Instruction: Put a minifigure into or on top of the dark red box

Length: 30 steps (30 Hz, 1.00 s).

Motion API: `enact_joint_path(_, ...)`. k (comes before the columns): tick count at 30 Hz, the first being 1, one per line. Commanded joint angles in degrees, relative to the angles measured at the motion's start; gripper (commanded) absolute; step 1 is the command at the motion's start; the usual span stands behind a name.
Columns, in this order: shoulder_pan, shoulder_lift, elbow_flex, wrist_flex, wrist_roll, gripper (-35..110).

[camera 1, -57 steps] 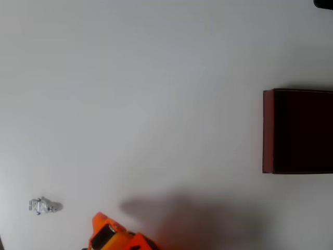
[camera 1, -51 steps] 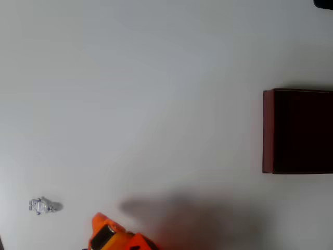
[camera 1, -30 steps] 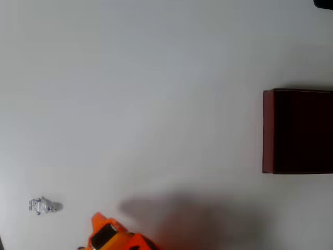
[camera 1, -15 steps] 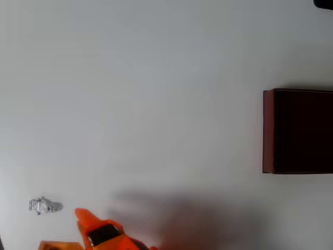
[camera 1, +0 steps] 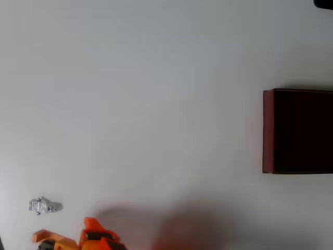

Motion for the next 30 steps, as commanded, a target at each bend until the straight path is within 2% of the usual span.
enact_joint_path(1,-1.3,-24.1,-18.0,-0.1,-0.1,21)
enact_joint_path(5,-1.1,-37.6,-29.8,-0.2,-2.0,20)
enact_joint_path(13,-1.4,-46.8,-41.2,-1.0,-3.3,21)
enact_joint_path(22,-1.4,-56.0,-45.1,-1.8,-5.5,21)
enact_joint_path(30,-0.2,-55.6,-43.9,-1.7,-7.6,20)
